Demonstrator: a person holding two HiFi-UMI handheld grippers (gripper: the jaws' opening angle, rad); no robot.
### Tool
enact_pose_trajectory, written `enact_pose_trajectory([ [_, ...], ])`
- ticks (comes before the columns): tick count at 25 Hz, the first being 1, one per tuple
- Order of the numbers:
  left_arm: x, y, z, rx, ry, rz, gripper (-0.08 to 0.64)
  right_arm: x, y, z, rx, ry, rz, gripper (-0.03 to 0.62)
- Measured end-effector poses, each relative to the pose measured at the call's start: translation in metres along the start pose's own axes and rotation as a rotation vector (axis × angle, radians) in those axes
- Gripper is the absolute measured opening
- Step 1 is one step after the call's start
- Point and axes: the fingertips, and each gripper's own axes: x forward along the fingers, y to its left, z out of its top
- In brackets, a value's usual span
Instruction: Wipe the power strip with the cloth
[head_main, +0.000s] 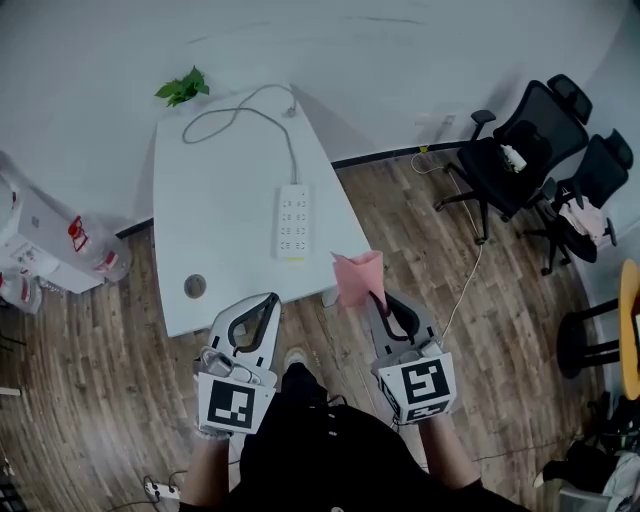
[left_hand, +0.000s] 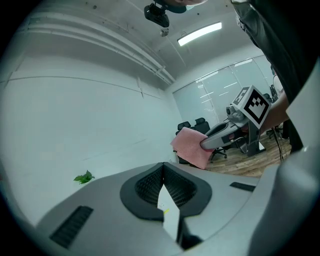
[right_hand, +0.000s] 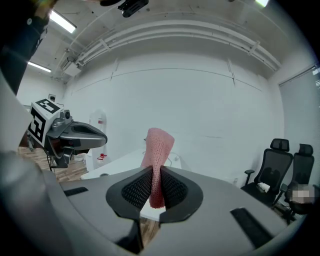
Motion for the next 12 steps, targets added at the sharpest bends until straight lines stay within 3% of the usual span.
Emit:
enact_pose_trajectory([
  [12,0.065,0.091,-0.034,-0.055,0.005,-0.016,0.014,0.117,-0.015,0.021,-0.013,0.047,-0.008,0.060],
])
